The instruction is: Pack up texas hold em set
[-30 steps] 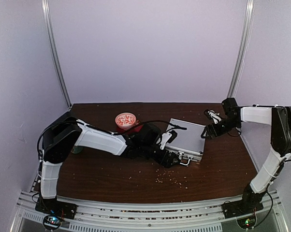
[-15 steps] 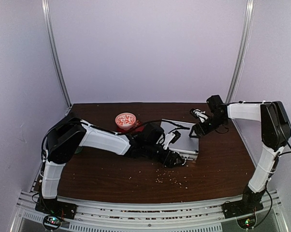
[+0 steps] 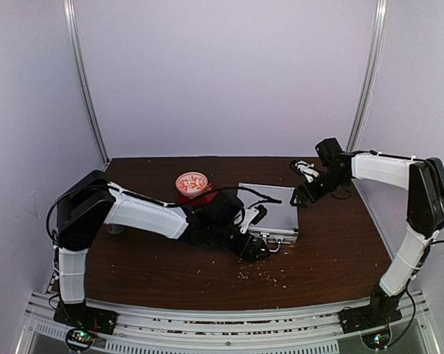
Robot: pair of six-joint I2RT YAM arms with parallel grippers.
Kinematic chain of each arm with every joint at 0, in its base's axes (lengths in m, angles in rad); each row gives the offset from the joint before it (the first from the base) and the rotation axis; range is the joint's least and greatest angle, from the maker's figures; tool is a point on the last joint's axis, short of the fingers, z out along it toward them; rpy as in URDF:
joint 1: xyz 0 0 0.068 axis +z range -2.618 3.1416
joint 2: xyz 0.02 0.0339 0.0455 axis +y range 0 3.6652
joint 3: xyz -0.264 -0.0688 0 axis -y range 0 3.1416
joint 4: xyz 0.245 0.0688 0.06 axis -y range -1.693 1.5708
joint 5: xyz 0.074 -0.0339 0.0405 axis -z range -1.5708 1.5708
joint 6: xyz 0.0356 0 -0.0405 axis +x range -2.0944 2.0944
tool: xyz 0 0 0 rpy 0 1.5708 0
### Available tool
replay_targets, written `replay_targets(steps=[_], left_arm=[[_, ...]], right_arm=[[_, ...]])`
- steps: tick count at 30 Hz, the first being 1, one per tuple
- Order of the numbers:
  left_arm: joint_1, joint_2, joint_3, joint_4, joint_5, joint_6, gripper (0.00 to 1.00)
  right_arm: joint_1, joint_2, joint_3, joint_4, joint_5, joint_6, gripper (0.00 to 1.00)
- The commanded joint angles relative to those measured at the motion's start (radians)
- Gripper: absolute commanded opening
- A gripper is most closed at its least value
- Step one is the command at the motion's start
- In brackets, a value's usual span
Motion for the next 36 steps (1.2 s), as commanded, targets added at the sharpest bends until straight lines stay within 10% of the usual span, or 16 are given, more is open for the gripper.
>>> replay_targets(steps=[1,12,36], left_arm=[[-0.006,-0.006,0.018,0.030,-0.011,-0.012,0.89],[-0.006,0.095,0.133,0.007,-0.005,-0.039,0.89],[-0.014,0.098,0.193,-0.023,0.047,-0.044,0.86]], right_arm=[[-0.001,-0.069,0.034,-0.052,-0.091,-0.035,0.80],[0.053,0.038,-0.034,-0.006,-0.276,-0.070,0.41],[0.066,0.128,-0.041,-0.020,-0.212,-0.084,0.43]])
